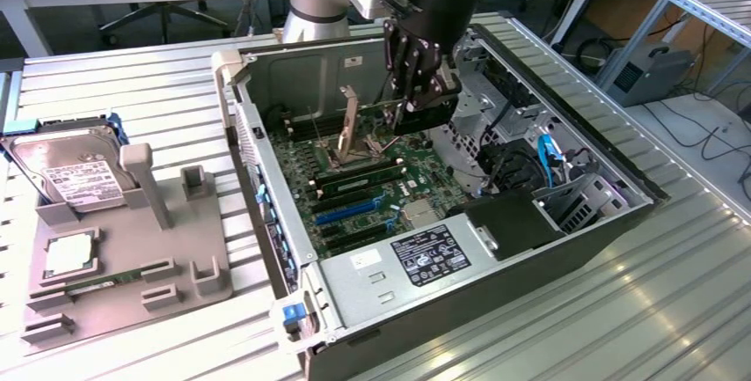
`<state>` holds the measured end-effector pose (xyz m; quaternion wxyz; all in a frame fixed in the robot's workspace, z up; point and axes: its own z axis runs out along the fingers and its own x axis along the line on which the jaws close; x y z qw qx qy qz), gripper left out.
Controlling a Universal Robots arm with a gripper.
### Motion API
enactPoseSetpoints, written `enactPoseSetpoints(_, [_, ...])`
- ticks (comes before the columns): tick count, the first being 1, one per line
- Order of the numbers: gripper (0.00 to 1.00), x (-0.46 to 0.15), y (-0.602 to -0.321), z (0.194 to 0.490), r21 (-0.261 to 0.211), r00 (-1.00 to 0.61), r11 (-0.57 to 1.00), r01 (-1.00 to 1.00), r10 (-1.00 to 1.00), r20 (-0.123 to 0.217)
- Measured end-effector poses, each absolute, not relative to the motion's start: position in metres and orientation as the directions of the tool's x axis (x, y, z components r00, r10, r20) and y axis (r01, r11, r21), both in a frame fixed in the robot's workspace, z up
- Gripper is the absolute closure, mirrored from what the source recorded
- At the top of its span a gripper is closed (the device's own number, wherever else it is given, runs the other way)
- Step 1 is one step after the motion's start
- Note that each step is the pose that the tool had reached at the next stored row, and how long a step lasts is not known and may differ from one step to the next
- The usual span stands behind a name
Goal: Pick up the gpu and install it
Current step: 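Insert the gpu into the slot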
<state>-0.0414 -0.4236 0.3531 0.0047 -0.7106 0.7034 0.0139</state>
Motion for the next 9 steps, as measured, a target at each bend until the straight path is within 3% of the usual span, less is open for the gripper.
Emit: enactPoseSetpoints(9, [0.73, -0.0428, -0.4237, 0.3497, 0.013, 0.010, -0.010, -1.000, -1.000, -0.026])
